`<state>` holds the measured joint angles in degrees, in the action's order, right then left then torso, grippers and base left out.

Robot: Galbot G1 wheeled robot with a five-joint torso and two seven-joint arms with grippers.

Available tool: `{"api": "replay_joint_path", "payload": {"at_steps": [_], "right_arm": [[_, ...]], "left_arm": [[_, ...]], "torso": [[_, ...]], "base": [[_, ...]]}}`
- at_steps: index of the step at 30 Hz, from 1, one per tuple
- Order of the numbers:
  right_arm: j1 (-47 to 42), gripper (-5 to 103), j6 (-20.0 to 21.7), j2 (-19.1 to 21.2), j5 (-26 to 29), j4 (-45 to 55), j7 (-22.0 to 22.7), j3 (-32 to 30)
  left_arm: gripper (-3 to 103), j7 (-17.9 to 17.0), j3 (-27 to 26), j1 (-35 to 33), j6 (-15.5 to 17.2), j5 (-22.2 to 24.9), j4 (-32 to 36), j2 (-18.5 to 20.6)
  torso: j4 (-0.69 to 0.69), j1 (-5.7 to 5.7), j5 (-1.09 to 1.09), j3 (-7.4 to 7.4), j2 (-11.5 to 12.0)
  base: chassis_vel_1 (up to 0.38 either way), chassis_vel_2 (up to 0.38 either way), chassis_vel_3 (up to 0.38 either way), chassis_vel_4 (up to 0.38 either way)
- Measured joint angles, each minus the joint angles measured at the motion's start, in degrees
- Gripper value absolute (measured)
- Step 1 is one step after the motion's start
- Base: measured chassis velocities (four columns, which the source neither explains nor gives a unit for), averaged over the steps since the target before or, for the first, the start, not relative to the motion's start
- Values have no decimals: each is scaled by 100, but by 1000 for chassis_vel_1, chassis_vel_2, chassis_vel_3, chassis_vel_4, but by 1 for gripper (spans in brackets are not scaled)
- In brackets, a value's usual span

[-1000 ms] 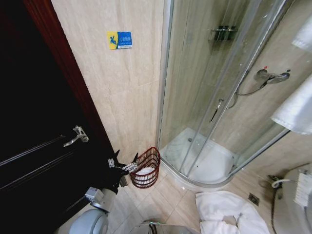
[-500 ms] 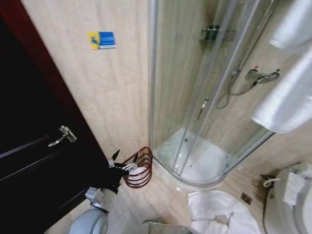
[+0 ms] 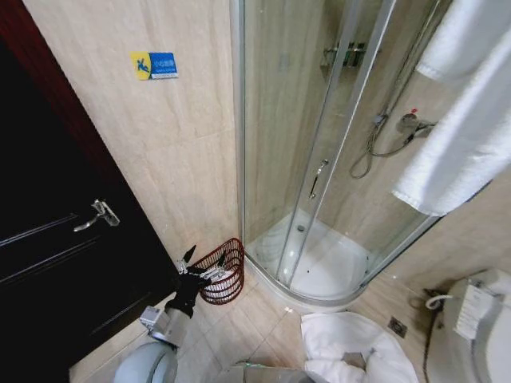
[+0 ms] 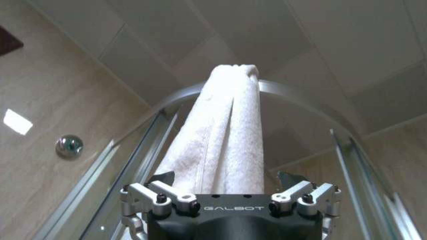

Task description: Discard the used towel into the hamper.

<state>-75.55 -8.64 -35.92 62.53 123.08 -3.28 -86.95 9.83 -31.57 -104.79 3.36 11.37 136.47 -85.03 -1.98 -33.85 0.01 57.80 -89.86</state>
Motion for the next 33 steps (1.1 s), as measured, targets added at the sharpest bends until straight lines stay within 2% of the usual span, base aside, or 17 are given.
{"api": "replay_joint_path", "payload": {"at_steps": [5, 8, 9, 10, 14, 17, 26, 33], "right_arm": [[690, 100, 160, 314, 137, -191, 48, 470], [1501, 100, 321, 517, 205, -356, 104, 1180], [1501, 100, 321, 517, 205, -356, 104, 1180], [1815, 100, 389, 589, 204, -398, 186, 1480], [2321, 100, 697, 779, 111, -463, 461, 1893], [2585, 100, 963, 1008, -132, -614, 551, 2009], [2739, 100, 1263, 1546, 55, -1091, 325, 2032], [2828, 100, 1530, 1818, -209, -1286, 669, 1995]], "left_arm": [[100, 1, 2, 0, 0, 0, 0, 0], [100, 1, 3, 0, 0, 0, 0, 0], [100, 1, 3, 0, 0, 0, 0, 0], [100, 0, 2, 0, 0, 0, 0, 0], [100, 0, 2, 0, 0, 1, 0, 0], [100, 0, 2, 0, 0, 0, 0, 0], [100, 0, 2, 0, 0, 1, -1, 0], [100, 0, 2, 0, 0, 1, 0, 0]], "torso": [[1, 0, 1, 0, 0], [2, 0, 1, 0, 0], [2, 0, 1, 0, 0], [0, 0, 1, 0, 0], [-1, 0, -2, 0, 0], [0, 0, -2, -1, 0], [1, 1, 0, 0, 0], [1, 2, -2, -1, 0]], "base": [[-32, -5, 20, -3], [0, 0, 0, 0], [0, 0, 0, 0], [0, 0, 0, 0], [0, 0, 0, 0], [0, 0, 0, 0], [0, 0, 0, 0], [0, 0, 0, 0]]}}
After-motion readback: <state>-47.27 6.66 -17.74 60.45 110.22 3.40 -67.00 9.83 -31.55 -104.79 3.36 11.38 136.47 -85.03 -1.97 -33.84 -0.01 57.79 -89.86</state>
